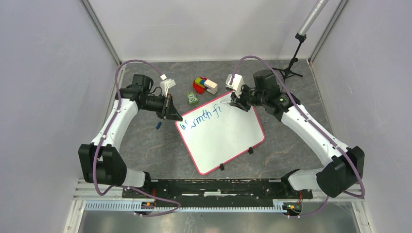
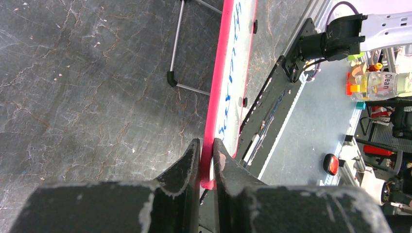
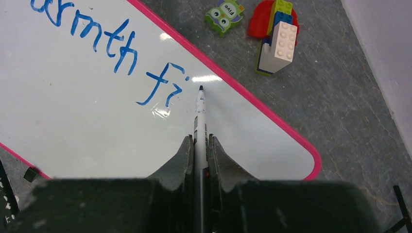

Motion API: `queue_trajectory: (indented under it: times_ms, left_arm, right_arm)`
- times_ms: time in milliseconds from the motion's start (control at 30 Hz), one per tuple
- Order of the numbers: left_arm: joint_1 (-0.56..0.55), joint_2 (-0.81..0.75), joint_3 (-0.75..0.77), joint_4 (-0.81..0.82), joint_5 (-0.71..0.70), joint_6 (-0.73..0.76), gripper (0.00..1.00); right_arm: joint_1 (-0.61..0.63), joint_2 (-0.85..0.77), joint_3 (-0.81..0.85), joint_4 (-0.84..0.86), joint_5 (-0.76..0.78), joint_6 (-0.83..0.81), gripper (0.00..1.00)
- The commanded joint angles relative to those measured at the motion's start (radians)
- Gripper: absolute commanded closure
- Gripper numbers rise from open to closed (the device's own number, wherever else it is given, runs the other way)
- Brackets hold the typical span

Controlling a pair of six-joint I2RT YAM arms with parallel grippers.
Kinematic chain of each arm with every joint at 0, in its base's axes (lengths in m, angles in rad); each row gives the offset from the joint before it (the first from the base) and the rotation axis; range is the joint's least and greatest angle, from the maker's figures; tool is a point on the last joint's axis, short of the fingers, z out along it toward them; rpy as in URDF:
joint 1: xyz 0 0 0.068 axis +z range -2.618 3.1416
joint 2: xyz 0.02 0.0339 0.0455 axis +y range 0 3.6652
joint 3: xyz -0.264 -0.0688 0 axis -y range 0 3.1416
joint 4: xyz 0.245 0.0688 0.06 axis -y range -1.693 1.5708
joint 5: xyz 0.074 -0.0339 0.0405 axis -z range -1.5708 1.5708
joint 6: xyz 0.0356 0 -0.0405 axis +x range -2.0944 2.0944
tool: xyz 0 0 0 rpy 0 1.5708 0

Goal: Write a sentence on the whiteboard

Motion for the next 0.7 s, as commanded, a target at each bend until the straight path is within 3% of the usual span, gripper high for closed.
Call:
queue_trajectory:
  times_ms: [0, 333, 667]
  left_arm:
    - [-0.004, -0.016, -0.005, 0.021, -0.039, 0.023, 0.98]
    - [-0.005, -0.014, -0.003, 0.021, -0.038, 0.023, 0.98]
    - [-0.005, -0.019, -0.004, 0.021, -0.037, 0.020, 0.98]
  right_arm:
    - [-0.001, -0.001, 0.000, 0.032, -0.010, 0.008, 1.00]
    - [0.001, -0.078, -0.119, 0.010, -0.028, 0.006, 1.00]
    - [-0.001, -0.064, -0.006, -0.012, 0.003, -0.007, 1.00]
